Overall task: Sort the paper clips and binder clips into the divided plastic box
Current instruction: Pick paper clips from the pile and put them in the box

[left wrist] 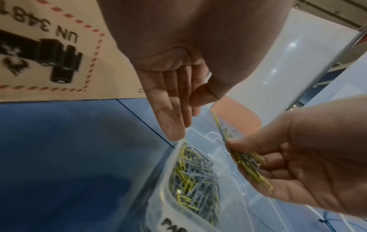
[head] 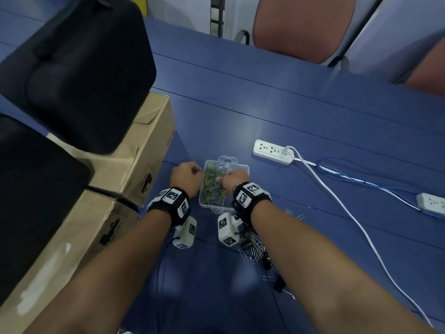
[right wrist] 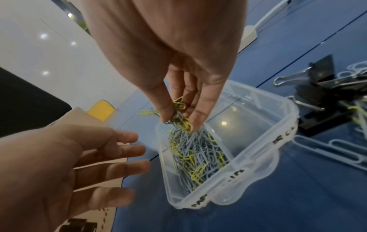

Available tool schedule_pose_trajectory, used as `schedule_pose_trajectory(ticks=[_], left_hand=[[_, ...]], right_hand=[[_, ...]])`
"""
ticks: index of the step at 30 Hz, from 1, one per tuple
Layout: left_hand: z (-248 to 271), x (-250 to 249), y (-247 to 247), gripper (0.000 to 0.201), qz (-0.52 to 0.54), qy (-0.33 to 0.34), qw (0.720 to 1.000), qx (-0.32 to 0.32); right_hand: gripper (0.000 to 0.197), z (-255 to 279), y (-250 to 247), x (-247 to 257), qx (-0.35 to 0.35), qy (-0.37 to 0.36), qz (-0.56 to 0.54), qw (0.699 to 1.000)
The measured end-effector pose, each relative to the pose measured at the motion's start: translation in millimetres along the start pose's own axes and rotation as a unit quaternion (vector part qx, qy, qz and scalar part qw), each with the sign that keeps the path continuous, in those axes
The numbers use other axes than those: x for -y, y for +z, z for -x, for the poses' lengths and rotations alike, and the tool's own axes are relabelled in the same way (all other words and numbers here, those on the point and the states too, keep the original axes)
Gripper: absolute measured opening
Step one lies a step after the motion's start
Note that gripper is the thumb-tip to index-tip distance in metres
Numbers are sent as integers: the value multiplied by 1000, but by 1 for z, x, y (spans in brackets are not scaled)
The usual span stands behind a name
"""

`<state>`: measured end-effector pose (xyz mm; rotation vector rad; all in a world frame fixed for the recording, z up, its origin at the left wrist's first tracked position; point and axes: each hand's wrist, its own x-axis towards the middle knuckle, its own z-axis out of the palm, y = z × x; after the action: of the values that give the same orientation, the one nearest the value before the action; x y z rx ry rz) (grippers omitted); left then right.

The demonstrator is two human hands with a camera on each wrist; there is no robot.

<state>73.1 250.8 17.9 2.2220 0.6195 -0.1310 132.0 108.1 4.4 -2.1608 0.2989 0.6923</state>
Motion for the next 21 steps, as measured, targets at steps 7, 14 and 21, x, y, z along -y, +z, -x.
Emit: schedule_pose_trajectory(ticks=[7,14,21], left_hand=[[5,12,-6,14,11,-15,1000,-25],[8,4,-3,15,20,-9,999,-32],[16,-20,16,15,26,43,998,-31]], right_hand=[[43,-9,7,5,-32,-23,5,999],[28,-14,-5,5,46,40,-68,996],[21,17,-50,-2,93,15,-233,968]])
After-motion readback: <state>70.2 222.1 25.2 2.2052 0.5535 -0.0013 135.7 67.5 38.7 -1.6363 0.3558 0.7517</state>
